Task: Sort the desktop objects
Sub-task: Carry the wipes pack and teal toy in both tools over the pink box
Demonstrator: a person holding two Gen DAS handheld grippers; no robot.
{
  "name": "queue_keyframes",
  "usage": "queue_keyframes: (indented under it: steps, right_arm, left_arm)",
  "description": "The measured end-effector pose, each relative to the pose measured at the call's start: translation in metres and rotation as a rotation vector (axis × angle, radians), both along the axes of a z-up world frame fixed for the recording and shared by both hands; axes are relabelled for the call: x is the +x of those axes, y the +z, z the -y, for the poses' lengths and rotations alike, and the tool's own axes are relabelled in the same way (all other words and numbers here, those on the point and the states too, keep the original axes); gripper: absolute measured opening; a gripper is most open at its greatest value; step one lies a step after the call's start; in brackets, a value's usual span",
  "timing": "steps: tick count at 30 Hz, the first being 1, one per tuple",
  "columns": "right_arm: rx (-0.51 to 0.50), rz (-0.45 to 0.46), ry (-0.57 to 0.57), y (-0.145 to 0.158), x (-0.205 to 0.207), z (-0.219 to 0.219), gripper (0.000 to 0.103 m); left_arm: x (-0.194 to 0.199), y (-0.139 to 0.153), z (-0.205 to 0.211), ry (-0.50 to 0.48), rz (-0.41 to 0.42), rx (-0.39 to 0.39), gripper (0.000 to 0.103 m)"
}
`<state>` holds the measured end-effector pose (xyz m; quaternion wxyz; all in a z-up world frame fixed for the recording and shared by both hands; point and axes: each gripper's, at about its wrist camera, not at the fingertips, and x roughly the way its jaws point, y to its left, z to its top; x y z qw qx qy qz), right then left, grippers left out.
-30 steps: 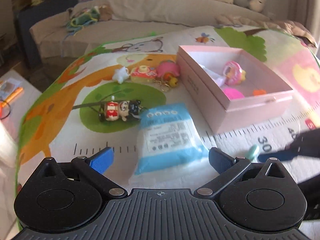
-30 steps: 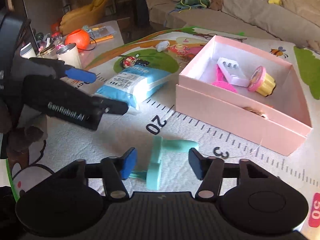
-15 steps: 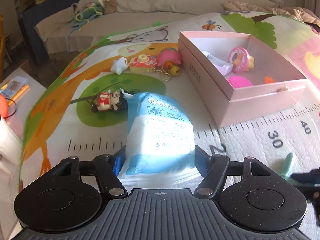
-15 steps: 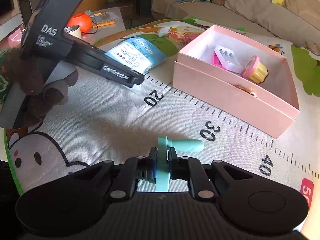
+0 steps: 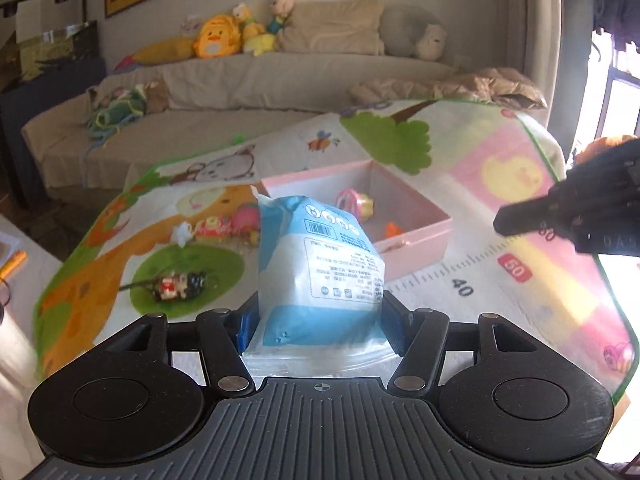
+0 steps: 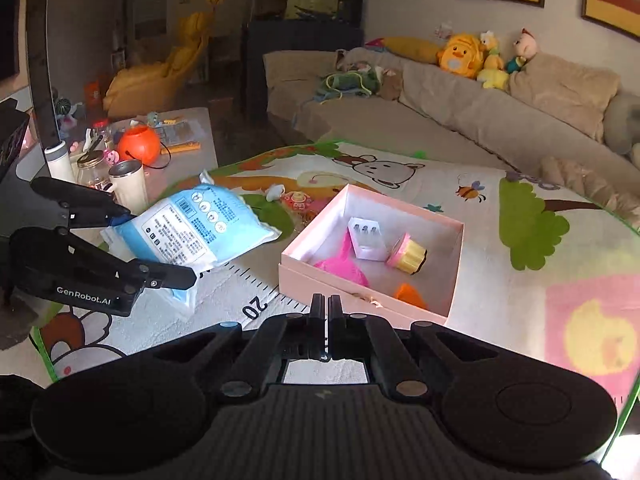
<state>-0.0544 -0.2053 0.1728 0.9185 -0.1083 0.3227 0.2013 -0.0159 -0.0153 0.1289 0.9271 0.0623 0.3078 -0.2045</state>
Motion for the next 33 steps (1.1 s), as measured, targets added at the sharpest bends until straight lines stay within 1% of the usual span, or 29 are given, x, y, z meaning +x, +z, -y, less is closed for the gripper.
queue_keyframes:
  steps: [1,3,5,6,8,11,13,15,17,19,22,23,24,25,26,27,30,32,33]
  right_arm:
    - [0.01,-0.02,0.006,-0.001,0.001,0.001,0.002]
    - [0.016,-0.105,0.03,-0.019,0.002,-0.004,0.009]
    - [0.002,-0.17,0.051,-0.045,-0.002,-0.01,0.032]
    - [-0.008,-0.209,0.058,-0.06,-0.004,-0.013,0.034]
    - [-0.019,-0.288,0.062,-0.09,-0.005,-0.019,0.034]
    - [-0.028,-0.352,0.042,-0.117,-0.001,-0.021,0.034]
    - [-0.027,-0.358,0.035,-0.124,0.001,-0.022,0.034]
    - [-0.025,-0.358,0.033,-0.127,0.001,-0.024,0.034]
    - [-0.037,-0.348,0.032,-0.129,0.0,-0.024,0.034]
    - [-0.057,-0.329,0.027,-0.132,-0.004,-0.025,0.034]
    - [-0.062,-0.302,0.016,-0.134,-0.004,-0.023,0.033]
    - [-0.059,-0.289,0.012,-0.133,-0.002,-0.023,0.032]
    - [-0.058,-0.275,0.007,-0.134,0.0,-0.023,0.03]
    - [-0.063,-0.27,0.004,-0.134,0.002,-0.023,0.02]
    - [-0.062,-0.279,0.008,-0.135,0.004,-0.023,0.012]
    - [-0.061,-0.278,0.015,-0.134,0.003,-0.023,0.011]
    - [-0.067,-0.291,0.051,-0.129,-0.004,-0.02,0.011]
    - [-0.06,-0.269,0.051,-0.116,-0.01,-0.015,0.011]
    - [-0.046,-0.248,0.045,-0.105,-0.011,-0.011,0.011]
  left_arm:
    - [0.001,0.0,0.002,-0.007,-0.008,-0.01,0.065]
    - [0.001,-0.008,0.007,-0.027,-0.043,-0.015,0.065]
    - [-0.003,-0.024,0.01,-0.038,-0.09,0.003,0.065]
    - [-0.005,-0.032,0.011,-0.041,-0.115,0.008,0.065]
    - [-0.008,-0.05,0.008,-0.041,-0.179,0.016,0.065]
    - [-0.014,-0.076,0.006,-0.04,-0.254,0.043,0.067]
    - [-0.018,-0.087,0.005,-0.034,-0.278,0.062,0.07]
    - [-0.021,-0.092,0.005,-0.036,-0.275,0.078,0.082]
    - [-0.023,-0.094,0.006,-0.033,-0.267,0.092,0.087]
    - [-0.022,-0.095,0.008,-0.033,-0.263,0.101,0.088]
    - [-0.013,-0.098,0.013,-0.007,-0.262,0.111,0.088]
    - [-0.01,-0.099,0.014,0.005,-0.259,0.116,0.087]
    - [-0.008,-0.1,0.015,0.012,-0.255,0.121,0.084]
    - [-0.007,-0.101,0.016,0.011,-0.249,0.126,0.082]
    - [-0.008,-0.101,0.017,0.001,-0.243,0.129,0.077]
    - [-0.01,-0.1,0.017,-0.014,-0.235,0.134,0.07]
    - [-0.019,-0.094,0.017,-0.073,-0.223,0.147,0.062]
    - [-0.019,-0.083,0.014,-0.086,-0.226,0.115,0.062]
    - [-0.017,-0.074,0.012,-0.085,-0.214,0.094,0.061]
